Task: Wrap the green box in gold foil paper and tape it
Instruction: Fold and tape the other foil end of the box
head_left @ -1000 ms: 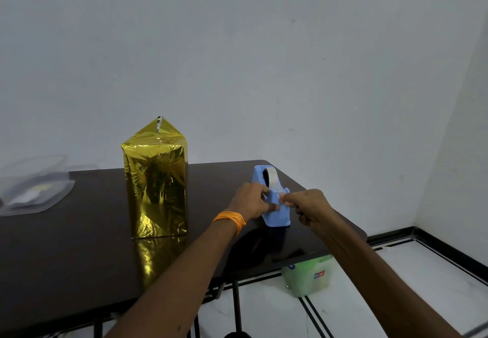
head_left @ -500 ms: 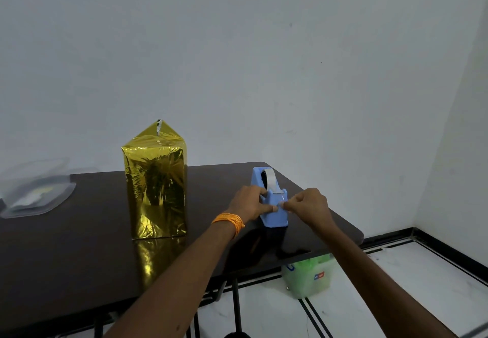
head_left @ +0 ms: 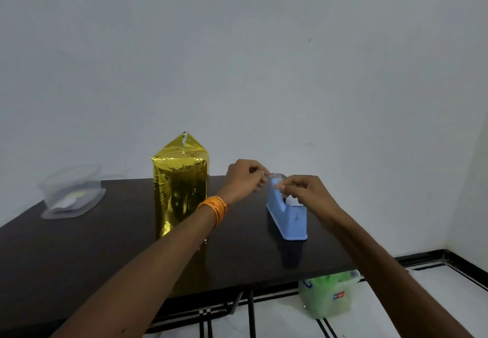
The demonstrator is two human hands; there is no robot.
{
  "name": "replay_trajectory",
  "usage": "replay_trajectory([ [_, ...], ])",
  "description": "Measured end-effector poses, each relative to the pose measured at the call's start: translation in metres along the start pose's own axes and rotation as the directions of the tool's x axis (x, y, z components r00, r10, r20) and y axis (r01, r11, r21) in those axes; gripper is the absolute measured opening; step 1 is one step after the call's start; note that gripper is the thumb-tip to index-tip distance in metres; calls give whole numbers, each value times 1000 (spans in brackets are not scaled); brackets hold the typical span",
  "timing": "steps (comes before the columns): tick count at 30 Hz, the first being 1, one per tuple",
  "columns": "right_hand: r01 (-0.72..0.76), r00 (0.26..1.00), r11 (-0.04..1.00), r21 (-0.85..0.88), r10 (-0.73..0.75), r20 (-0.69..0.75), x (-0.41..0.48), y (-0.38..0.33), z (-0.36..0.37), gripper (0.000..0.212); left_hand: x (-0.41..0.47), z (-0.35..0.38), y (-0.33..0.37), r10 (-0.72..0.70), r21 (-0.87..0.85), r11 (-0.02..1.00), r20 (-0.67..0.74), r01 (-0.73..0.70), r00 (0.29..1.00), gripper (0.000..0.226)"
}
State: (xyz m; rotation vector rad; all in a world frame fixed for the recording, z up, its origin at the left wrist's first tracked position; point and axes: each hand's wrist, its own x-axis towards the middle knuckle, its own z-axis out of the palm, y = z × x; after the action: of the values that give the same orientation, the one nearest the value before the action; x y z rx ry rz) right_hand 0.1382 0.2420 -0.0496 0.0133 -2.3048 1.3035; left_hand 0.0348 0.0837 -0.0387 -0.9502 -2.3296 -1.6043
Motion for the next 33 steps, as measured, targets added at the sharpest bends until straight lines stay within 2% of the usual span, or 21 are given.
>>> replay_trajectory([
  [5,95,994,986,140,-102,48,17,-33,34,13,-10,-55,22,-35,-54,998,-2,35,999,34],
  [7,120,990,978,171,-130,50,21,-45,46,14,-15,-71,24,9,9,1000,-38,-9,999,34],
  [11,157,983,973,168,-170,72,30,-60,65,14,-22,-98,19,156,180,973,-38,-146,987,14],
  [14,164,977,972,166,-183,108,36,-68,75,14,-25,-109,20,257,279,935,-105,-219,961,5],
  [17,85,981,965,247,-124,147,43,-75,78,16,-27,-117,29,364,426,863,-155,-270,918,6],
  [20,-126,952,881,456,-22,306,52,-84,77,27,-28,-126,34,440,521,799,-164,-301,883,8],
  [22,-208,925,845,493,5,381,59,-90,75,38,-30,-133,36,467,548,776,-170,-310,868,9],
  [24,-219,924,880,421,49,378,68,-94,79,42,-31,-144,40,475,518,797,-220,-311,852,8],
  [26,-202,956,918,341,110,272,75,-95,85,41,-33,-157,45,441,419,857,-297,-299,847,6],
  [29,-131,988,947,295,99,119,88,-93,98,35,-30,-185,46,273,196,956,-316,-219,909,5],
  [33,-105,971,976,189,59,233,103,-96,123,55,-24,-214,33,83,36,996,-316,-76,945,6],
])
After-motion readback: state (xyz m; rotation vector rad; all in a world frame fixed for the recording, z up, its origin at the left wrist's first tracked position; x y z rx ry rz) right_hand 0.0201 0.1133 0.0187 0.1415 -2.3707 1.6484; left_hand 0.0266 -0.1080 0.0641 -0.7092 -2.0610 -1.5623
